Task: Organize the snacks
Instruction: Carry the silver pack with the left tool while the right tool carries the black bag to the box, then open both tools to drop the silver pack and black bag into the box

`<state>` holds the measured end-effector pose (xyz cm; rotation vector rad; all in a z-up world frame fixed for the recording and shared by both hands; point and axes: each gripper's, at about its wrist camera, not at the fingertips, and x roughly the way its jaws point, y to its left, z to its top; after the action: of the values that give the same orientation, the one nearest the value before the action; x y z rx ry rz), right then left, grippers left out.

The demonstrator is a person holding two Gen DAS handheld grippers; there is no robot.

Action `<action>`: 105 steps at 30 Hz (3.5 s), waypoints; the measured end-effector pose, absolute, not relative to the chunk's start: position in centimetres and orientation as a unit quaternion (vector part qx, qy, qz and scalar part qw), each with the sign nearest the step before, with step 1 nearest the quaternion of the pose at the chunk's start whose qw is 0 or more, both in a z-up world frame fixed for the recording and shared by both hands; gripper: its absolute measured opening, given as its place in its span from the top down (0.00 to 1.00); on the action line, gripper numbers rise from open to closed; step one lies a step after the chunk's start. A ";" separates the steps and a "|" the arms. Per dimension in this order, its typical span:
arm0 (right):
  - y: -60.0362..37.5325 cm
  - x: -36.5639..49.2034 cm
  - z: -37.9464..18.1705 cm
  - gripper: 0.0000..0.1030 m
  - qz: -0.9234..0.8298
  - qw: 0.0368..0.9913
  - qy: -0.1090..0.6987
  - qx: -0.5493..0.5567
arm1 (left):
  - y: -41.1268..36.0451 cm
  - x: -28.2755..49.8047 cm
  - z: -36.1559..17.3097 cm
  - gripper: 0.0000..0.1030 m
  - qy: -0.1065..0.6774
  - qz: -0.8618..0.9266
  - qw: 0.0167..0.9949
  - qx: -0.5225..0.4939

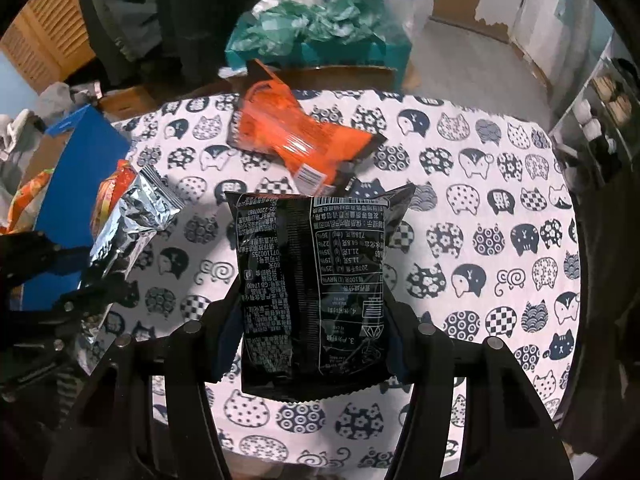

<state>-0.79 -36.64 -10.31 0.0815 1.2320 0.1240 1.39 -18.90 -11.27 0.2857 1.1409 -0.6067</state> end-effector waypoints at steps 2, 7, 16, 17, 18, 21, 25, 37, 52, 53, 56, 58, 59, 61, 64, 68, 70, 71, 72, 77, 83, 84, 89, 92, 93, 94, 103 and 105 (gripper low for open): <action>-36.2 -0.7 -10.0 0.43 0.061 0.815 0.575 0.039 | -18.3 1.5 -10.9 0.71 0.530 -0.280 0.791 0.125; -35.1 -0.6 -8.9 0.43 0.071 0.820 0.566 0.035 | -16.5 2.1 -10.2 0.71 0.532 -0.269 0.796 0.107; -32.9 0.2 -7.6 0.43 0.085 0.825 0.559 0.028 | -13.9 3.1 -9.9 0.71 0.536 -0.255 0.801 0.071; -32.7 0.3 -7.6 0.43 0.086 0.825 0.558 0.028 | -13.9 3.2 -10.2 0.71 0.538 -0.251 0.802 0.073; -32.6 0.3 -7.6 0.43 0.088 0.824 0.558 0.028 | -13.9 3.4 -10.7 0.71 0.541 -0.246 0.801 0.074; -32.2 0.4 -8.0 0.43 0.092 0.822 0.561 0.025 | -14.1 3.7 -12.2 0.71 0.551 -0.240 0.796 0.080; -32.2 0.6 -8.5 0.43 0.089 0.818 0.567 0.025 | -14.4 4.1 -13.9 0.71 0.557 -0.226 0.794 0.095; -30.7 1.6 -6.9 0.43 0.100 0.826 0.554 0.027 | -11.5 3.3 -8.6 0.71 0.517 -0.209 0.827 0.070; -21.3 3.1 -2.2 0.43 0.166 0.840 0.516 -0.008 | -4.1 2.3 -3.8 0.71 0.481 -0.157 0.861 0.043; -20.6 3.1 -2.0 0.43 0.170 0.840 0.515 -0.011 | -3.7 2.3 -3.6 0.71 0.480 -0.154 0.863 0.040; -18.6 3.4 -1.8 0.43 0.182 0.839 0.513 -0.019 | -1.7 2.2 -3.0 0.71 0.473 -0.140 0.869 0.029; -17.0 3.6 -1.7 0.43 0.193 0.835 0.515 -0.021 | -0.4 2.1 -2.8 0.71 0.468 -0.130 0.874 0.028; -16.4 3.7 -1.7 0.43 0.196 0.834 0.515 -0.022 | 0.2 2.0 -2.7 0.71 0.466 -0.124 0.876 0.027; -14.7 3.9 -1.9 0.43 0.205 0.831 0.517 -0.027 | 1.2 2.1 -2.8 0.71 0.465 -0.114 0.877 0.022; -12.7 4.2 -2.1 0.43 0.216 0.825 0.521 -0.030 | 3.2 2.1 -3.2 0.71 0.469 -0.098 0.878 0.012; -9.7 4.7 -2.8 0.43 0.230 0.817 0.527 -0.039 | 5.1 2.0 -3.6 0.71 0.467 -0.084 0.880 0.006; -8.4 4.8 -3.3 0.43 0.237 0.812 0.532 -0.043 | 5.9 1.9 -3.9 0.71 0.466 -0.079 0.881 0.005; -7.9 4.8 -3.6 0.43 0.239 0.810 0.534 -0.045 | 6.4 1.9 -4.1 0.71 0.467 -0.074 0.881 0.004; -7.4 4.9 -3.7 0.43 0.240 0.809 0.535 -0.046 | 6.9 1.8 -4.2 0.71 0.468 -0.071 0.881 0.003; -5.3 5.3 -5.2 0.43 0.249 0.797 0.548 -0.047 | 9.0 2.3 -5.3 0.71 0.479 -0.056 0.876 -0.015; -3.5 5.7 -6.5 0.43 0.261 0.786 0.558 -0.043 | 9.9 2.4 -6.3 0.70 0.486 -0.050 0.872 -0.026; -3.3 5.8 -6.6 0.42 0.263 0.785 0.559 -0.039 | 10.0 2.4 -6.4 0.68 0.487 -0.046 0.872 -0.025; -3.3 6.2 -6.3 0.36 0.253 0.793 0.553 -0.038 | 10.1 2.3 -6.2 0.44 0.480 -0.032 0.876 -0.020; -4.1 6.4 -5.9 0.30 0.243 0.800 0.547 -0.031 | 10.0 2.0 -5.8 0.37 0.468 -0.031 0.883 -0.021; -4.4 6.4 -5.7 0.28 0.240 0.803 0.545 -0.030 | 9.8 2.0 -5.7 0.37 0.468 -0.033 0.883 -0.017; -4.8 6.4 -5.5 0.28 0.236 0.806 0.542 -0.031 | 9.5 2.0 -5.6 0.37 0.469 -0.035 0.882 -0.013; -7.1 5.9 -4.2 0.27 0.209 0.824 0.523 -0.055 | 7.4 1.8 -5.0 0.37 0.460 -0.047 0.886 0.021; -7.6 5.7 -3.9 0.27 0.204 0.828 0.519 -0.059 | 7.1 1.8 -4.9 0.34 0.459 -0.049 0.887 0.024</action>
<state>5.74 -7.58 -3.95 -0.1250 1.1016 0.4329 1.82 7.08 -4.92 0.0501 0.9542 -0.1020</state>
